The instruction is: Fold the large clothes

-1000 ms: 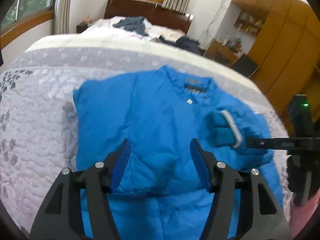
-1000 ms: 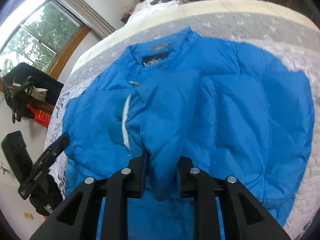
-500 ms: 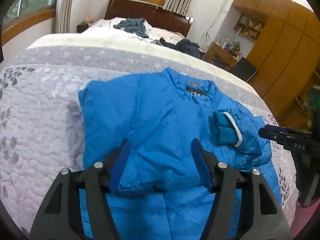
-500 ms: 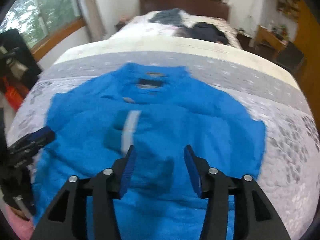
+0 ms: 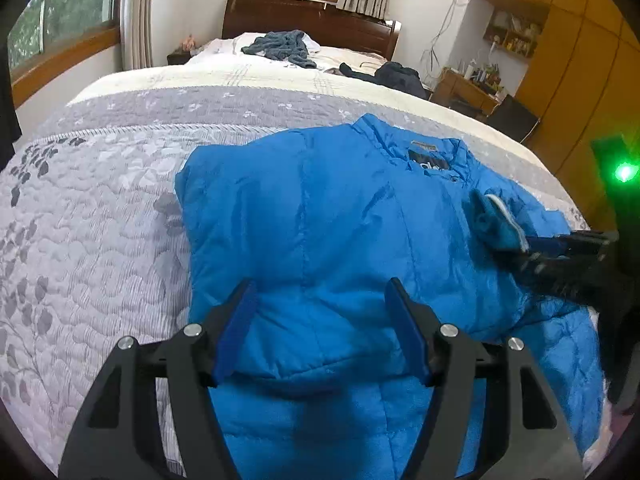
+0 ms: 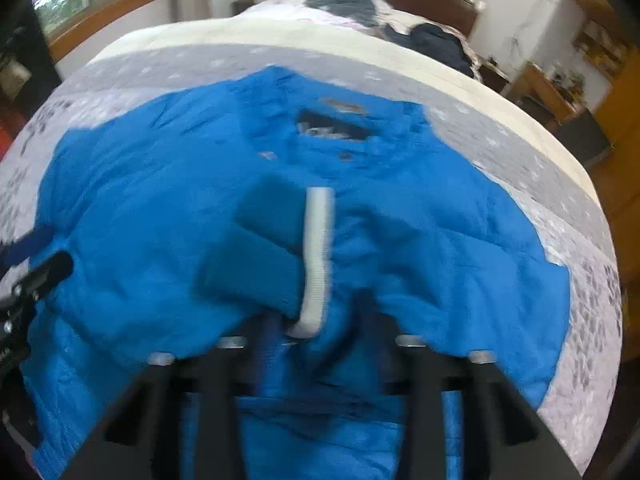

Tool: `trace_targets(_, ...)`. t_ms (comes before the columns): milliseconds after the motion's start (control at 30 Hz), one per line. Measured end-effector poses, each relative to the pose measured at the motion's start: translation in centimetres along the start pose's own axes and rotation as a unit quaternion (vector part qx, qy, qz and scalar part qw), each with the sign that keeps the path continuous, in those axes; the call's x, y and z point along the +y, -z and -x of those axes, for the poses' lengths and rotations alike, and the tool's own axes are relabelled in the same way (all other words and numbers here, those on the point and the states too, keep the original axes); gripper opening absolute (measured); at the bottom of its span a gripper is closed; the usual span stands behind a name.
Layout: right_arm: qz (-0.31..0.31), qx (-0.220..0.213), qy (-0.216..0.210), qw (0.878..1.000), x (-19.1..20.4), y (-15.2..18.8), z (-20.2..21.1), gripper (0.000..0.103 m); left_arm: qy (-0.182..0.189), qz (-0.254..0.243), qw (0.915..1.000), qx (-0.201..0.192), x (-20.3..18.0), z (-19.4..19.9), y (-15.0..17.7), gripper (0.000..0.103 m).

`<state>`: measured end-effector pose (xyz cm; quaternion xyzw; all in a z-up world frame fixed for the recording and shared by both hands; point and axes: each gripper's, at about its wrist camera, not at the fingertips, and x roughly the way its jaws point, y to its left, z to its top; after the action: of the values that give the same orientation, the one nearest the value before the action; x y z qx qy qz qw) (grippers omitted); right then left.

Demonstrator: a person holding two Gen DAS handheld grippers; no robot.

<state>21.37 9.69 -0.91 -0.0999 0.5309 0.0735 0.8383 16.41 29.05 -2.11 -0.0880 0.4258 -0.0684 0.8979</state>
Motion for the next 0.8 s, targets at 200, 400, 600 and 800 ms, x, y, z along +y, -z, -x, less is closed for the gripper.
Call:
trace_targets(200, -0.062, -0.033, -0.083, 0.994, -5.7, 1.4, 3.9, 0.023, 0.002, 0.001, 1.0, -0.002, 0.1, 0.0, 0.3, 0.066)
trace_targets(400, -0.126, -0.056, -0.097, 0.986, -12.6, 3.2, 6.3, 0.022, 0.005, 0.008, 1.0, -0.004, 0.1, 0.0, 0.3, 0.066)
trace_targets(600, -0.193, -0.023, -0.08, 0.978, -18.8, 6.0, 4.5, 0.024, 0.008, 0.014, 0.9999, -0.003, 0.5, 0.1, 0.3, 0.066)
trace_targets(800, -0.22, -0.06, -0.094, 0.969, -21.7, 8.1, 6.2, 0.025, 0.023, 0.041, 0.9987, -0.021, 0.5, 3.3, -1.0, 0.066)
